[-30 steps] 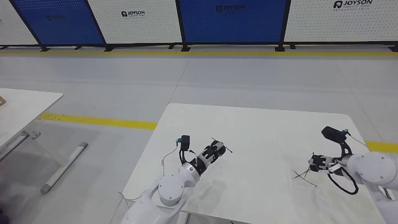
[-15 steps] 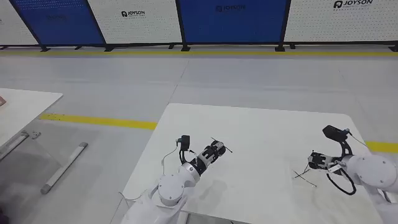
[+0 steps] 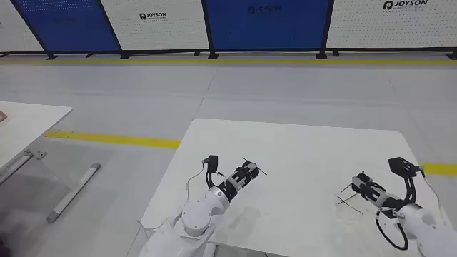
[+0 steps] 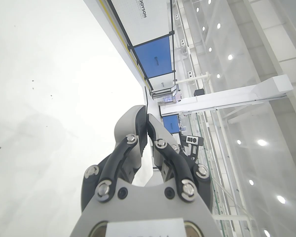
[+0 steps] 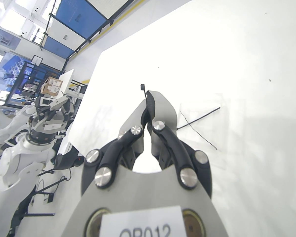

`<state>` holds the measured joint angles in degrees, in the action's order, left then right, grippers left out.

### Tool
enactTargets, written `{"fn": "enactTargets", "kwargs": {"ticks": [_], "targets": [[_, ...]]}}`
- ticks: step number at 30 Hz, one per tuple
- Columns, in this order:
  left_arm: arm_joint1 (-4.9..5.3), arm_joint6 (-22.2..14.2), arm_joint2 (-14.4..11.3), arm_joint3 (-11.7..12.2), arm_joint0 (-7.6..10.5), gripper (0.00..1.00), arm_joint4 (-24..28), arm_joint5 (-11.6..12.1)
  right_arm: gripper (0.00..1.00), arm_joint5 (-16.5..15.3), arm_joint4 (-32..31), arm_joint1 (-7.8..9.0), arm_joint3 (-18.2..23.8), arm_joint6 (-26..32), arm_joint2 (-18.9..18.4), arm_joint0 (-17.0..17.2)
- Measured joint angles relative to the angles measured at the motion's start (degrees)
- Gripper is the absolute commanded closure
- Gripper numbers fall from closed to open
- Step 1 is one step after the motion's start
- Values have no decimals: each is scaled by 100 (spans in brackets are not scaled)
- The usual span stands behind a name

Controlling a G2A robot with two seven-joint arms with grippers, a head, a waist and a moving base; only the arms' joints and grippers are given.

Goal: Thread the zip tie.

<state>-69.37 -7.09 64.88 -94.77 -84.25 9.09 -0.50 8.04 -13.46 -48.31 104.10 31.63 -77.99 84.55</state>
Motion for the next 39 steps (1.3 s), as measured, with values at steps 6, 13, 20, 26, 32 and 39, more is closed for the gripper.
{"fn": "enactTargets", "kwargs": {"ticks": [6, 13, 20, 26, 32, 39], "targets": [[0, 0, 0, 0, 0, 100, 0, 0, 100, 8, -5, 0, -1, 5, 2, -4], [0, 0, 0, 0, 0, 100, 0, 0, 100, -235, 340, -36, 114, -230, -84, 43], [0, 0, 0, 0, 0, 100, 0, 0, 100, -804, 554, -171, 626, -1376, 132, 511], [0, 0, 0, 0, 0, 100, 0, 0, 100, -1308, 590, -367, 445, -2309, 876, 506], [0, 0, 0, 0, 0, 100, 0, 0, 100, -1323, 638, -376, 389, -2283, 901, 466], [0, 0, 0, 0, 0, 100, 0, 0, 100, -1323, 638, -376, 388, -2284, 901, 467]]}}
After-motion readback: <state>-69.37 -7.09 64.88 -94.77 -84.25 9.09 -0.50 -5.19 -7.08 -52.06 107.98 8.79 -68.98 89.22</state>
